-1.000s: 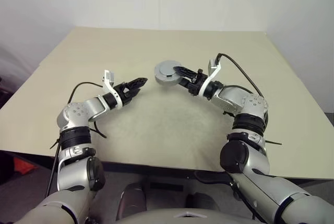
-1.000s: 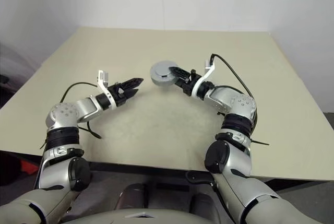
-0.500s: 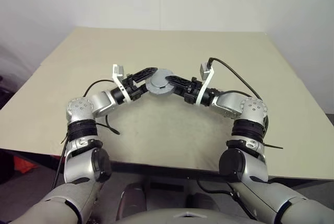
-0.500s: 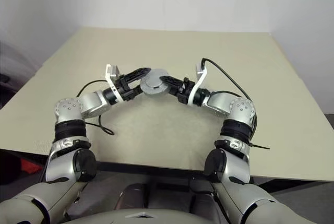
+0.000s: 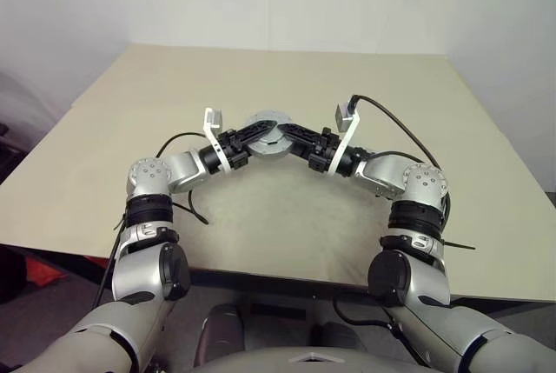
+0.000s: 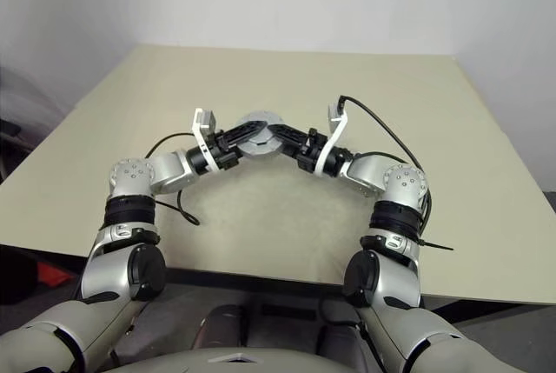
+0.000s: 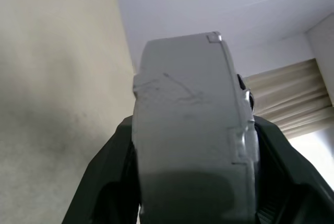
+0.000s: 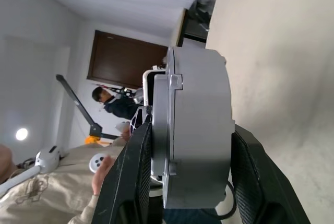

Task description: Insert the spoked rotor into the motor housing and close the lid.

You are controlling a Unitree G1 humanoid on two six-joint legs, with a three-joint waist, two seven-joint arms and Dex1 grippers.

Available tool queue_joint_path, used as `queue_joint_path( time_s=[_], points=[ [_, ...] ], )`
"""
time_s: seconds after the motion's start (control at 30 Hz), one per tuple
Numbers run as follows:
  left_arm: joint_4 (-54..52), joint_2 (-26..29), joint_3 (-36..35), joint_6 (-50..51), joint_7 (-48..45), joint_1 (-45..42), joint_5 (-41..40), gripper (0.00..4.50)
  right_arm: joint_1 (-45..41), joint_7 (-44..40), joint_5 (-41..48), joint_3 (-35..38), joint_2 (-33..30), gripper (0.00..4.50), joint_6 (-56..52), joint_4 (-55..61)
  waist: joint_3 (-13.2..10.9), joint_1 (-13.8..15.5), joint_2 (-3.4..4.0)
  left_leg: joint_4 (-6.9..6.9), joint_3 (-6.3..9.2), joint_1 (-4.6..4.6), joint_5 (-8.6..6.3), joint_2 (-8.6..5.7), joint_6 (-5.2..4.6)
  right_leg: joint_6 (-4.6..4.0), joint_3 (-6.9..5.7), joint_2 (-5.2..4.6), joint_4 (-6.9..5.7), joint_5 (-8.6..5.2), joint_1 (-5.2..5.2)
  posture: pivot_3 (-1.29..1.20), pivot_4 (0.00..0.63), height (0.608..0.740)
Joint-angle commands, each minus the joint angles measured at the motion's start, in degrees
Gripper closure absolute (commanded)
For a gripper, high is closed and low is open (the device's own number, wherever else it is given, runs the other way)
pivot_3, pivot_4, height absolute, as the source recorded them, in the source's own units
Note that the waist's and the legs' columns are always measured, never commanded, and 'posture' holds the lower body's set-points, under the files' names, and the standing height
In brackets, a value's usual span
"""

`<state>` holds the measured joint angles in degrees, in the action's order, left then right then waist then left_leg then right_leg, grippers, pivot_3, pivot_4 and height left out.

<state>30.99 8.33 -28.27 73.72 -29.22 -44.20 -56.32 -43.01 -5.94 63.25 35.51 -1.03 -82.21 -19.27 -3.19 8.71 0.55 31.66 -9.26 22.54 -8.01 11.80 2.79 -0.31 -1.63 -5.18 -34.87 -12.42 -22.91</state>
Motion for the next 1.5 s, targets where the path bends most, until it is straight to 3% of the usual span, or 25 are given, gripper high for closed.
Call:
queue_joint_path(
  time_s=[0.03, 0.33, 0.53, 0.63, 0.87, 1.07, 1.27, 1.5],
  points=[
    [-2.0, 0.8, -0.4, -1.2, 0.3, -0.7, -0.5, 2.23, -2.3, 1.3, 1.6, -0.1, -0.2, 2.48, 1.1, 1.1, 0.0, 0.0, 0.00, 0.03, 0.01, 0.02, 0.00, 0.00, 0.00, 0.02, 0.00, 0.00, 0.00, 0.01, 0.00, 0.00, 0.000, 0.740],
    [-1.8, -0.1, -1.0, -2.6, 2.0, -0.5, -0.1, 2.23, -2.8, 3.8, 0.0, -0.8, -0.5, 2.48, 4.5, 0.6, 0.0, 0.0, 0.00, 0.31, 0.09, 0.13, 0.00, 0.01, 0.00, 0.07, 0.00, 0.00, -0.05, 0.13, 0.02, 0.00, 0.000, 0.740],
    [-1.6, -0.1, -0.9, -3.7, 2.7, -0.3, 0.1, 2.23, -1.4, 3.7, -7.7, -6.3, -2.5, 2.48, 14.3, 0.7, 0.0, 0.0, 0.00, 0.51, 0.14, 0.21, -0.01, 0.02, -0.01, 0.10, -0.01, 0.00, -0.07, 0.23, 0.02, 0.00, 0.000, 0.740],
    [-1.6, -0.2, -0.7, -4.1, 2.8, -0.2, 0.1, 2.23, -1.5, 1.8, -3.6, -4.7, -2.4, 2.48, 13.7, -0.6, 0.0, 0.0, 0.00, 0.56, 0.17, 0.26, -0.01, 0.01, -0.01, 0.13, -0.01, -0.01, -0.06, 0.26, 0.02, 0.00, 0.000, 0.740],
    [-1.6, -0.3, -0.5, -4.8, 3.5, -0.1, 0.3, 2.23, -1.1, 2.8, -8.5, -9.2, -3.4, 0.16, 16.3, 1.6, 0.0, 0.0, 0.00, 0.74, 0.31, 0.51, -0.01, -0.03, -0.01, 0.29, -0.02, -0.02, -0.03, 0.37, 0.01, 0.00, 0.000, 0.740],
    [-1.8, 0.0, -1.6, -10.4, 5.7, 0.5, 2.5, 2.23, -0.7, 1.2, -11.0, -9.1, -3.8, 0.16, 21.0, -0.8, 0.0, -0.1, 0.00, 0.75, 0.32, 0.50, -0.01, -0.01, -0.01, 0.25, -0.04, 0.00, -0.06, 0.39, -0.04, 0.00, 0.000, 0.740],
    [0.7, 1.7, -9.5, -25.4, 12.2, 2.3, 3.6, 2.23, 0.2, -0.4, -11.6, -9.2, -4.9, 0.16, 21.4, -1.6, 0.0, -0.2, 0.00, 0.78, 0.34, 0.53, -0.01, 0.01, -0.01, 0.25, -0.05, 0.01, -0.04, 0.42, -0.04, 0.00, 0.000, 0.740],
    [4.4, 4.5, -15.0, -30.1, 19.1, 5.5, 3.6, 2.23, 0.3, -1.4, -12.3, -9.0, -5.8, 0.16, 22.1, -3.1, 0.0, 0.1, -0.01, 0.79, 0.38, 0.56, -0.02, -0.01, -0.03, 0.26, -0.06, 0.01, 0.00, 0.42, -0.03, 0.00, 0.000, 0.740]
  ],
)
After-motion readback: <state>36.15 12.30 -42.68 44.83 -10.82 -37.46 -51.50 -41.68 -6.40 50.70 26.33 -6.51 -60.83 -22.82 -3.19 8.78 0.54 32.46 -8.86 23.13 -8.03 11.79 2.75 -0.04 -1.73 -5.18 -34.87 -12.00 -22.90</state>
